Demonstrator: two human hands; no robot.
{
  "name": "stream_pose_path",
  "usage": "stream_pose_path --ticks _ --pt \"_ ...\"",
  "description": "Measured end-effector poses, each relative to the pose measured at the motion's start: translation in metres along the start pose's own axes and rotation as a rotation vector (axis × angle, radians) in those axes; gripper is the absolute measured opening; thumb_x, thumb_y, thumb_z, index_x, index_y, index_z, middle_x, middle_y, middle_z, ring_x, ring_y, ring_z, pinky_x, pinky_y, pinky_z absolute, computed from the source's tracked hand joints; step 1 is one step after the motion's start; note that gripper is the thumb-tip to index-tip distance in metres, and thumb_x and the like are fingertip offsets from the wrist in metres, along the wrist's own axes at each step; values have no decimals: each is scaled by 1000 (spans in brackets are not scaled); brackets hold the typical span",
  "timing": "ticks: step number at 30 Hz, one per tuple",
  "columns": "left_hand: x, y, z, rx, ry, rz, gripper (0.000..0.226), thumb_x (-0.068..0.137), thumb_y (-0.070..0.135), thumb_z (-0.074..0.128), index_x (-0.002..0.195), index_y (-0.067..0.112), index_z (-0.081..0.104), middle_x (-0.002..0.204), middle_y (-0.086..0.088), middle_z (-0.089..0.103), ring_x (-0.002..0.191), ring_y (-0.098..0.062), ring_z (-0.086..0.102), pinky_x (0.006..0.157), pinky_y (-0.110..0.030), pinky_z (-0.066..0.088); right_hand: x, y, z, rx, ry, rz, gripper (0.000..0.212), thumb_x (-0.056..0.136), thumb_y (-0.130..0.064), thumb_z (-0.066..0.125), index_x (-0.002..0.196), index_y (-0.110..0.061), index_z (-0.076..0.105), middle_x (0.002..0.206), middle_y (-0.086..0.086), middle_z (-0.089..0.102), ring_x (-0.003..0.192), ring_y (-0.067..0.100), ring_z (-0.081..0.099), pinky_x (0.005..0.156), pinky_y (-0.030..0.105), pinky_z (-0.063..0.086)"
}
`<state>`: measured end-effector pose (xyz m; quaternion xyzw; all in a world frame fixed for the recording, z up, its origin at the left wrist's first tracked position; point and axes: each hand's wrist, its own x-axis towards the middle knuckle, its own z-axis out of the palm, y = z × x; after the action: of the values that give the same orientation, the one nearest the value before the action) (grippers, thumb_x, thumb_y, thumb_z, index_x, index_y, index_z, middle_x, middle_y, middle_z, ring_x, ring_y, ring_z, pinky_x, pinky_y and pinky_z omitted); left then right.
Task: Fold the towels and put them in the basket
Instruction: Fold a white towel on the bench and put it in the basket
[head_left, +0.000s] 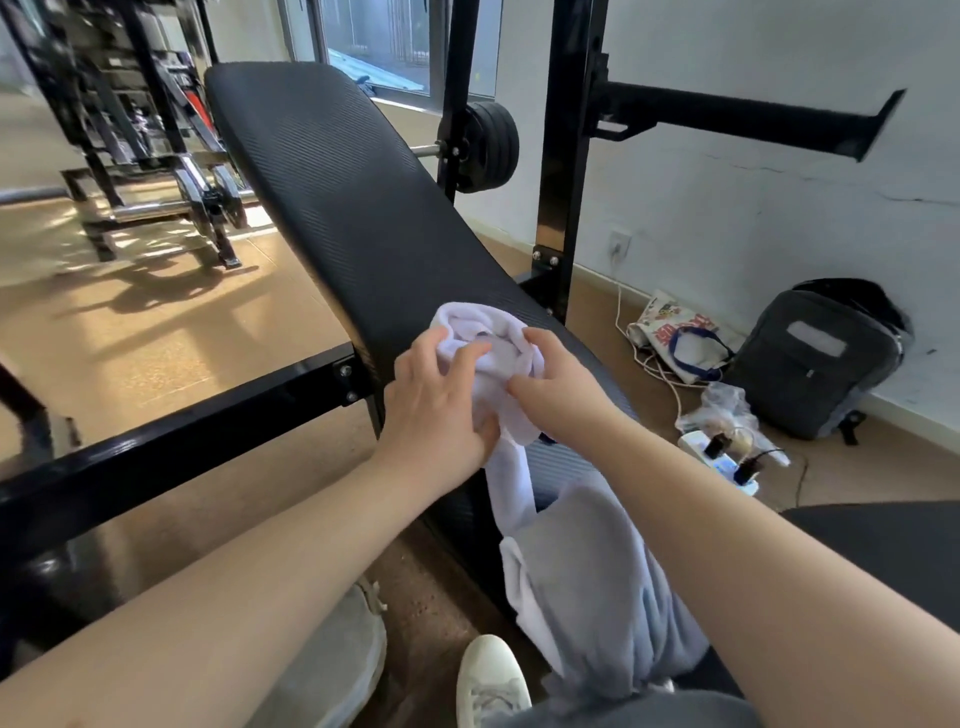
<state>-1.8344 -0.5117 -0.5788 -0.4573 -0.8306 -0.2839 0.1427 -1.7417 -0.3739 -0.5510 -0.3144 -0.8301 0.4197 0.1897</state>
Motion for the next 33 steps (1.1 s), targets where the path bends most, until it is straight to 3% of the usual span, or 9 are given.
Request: stream_pose_path --ticks 5,8,12,17,20,22,25,30,33 --pt "-11 9 7 -20 -85 -23 73 80 34 76 146 22 46 154 -17 26 133 -45 33 95 -56 47 -21 39 12 -239 60 -83 65 89 -33 53 147 -42 26 134 2 42 120 31 46 90 36 36" --pt "-21 15 4 -22 0 5 67 79 34 74 139 18 50 151 -18 32 132 -43 36 93 -55 48 -21 48 11 -299 54 -102 70 90 -37 53 152 -41 20 145 6 37 126 36 44 92 39 34" --pt "-31 18 -4 -119 122 245 43 82 48 62 119 25 55 136 -8 40 123 -32 44 94 -48 44 -18 50 5 -323 58 -40 66 90 -38 53 150 -36 27 146 8 38 129 39 44 102 45 39" --pt "-37 12 -11 -137 -255 436 67 78 75 60 132 37 50 138 7 37 133 -18 36 108 -49 36 -20 50 -1 -416 -18 -29 68 94 -36 50 156 -34 21 152 7 36 134 34 38 109 47 38" --pt "-41 10 -12 -199 -512 501 84 71 88 55 142 44 41 147 13 31 144 -9 23 120 -41 16 -21 48 -2 -384 3 -3 65 92 -30 48 153 -31 27 149 8 39 132 35 40 110 46 37" --pt "-45 9 -12 -207 -554 527 93 63 91 57 142 45 39 150 12 29 146 -8 18 121 -37 8 -24 48 -4 -359 19 7 62 90 -28 48 149 -30 30 146 11 41 131 38 41 108 49 38" --pt "-49 12 -8 -107 -508 560 98 57 91 63 141 46 39 153 9 26 149 -11 14 121 -38 5 -27 50 -7 -321 13 42 62 90 -26 52 148 -32 31 146 12 40 129 38 42 106 48 39" --pt "-52 19 3 16 -389 509 79 65 83 54 128 35 59 147 6 40 144 -18 27 117 -48 18 -23 46 -13 -355 44 46 52 98 -24 48 148 -21 37 149 11 40 131 37 41 104 40 37" --pt "-47 27 8 15 -286 387 74 67 81 44 118 33 67 140 7 48 137 -18 38 110 -44 20 -25 43 -19 -302 70 71 52 96 -24 50 147 -20 39 144 15 42 126 36 45 90 32 33"
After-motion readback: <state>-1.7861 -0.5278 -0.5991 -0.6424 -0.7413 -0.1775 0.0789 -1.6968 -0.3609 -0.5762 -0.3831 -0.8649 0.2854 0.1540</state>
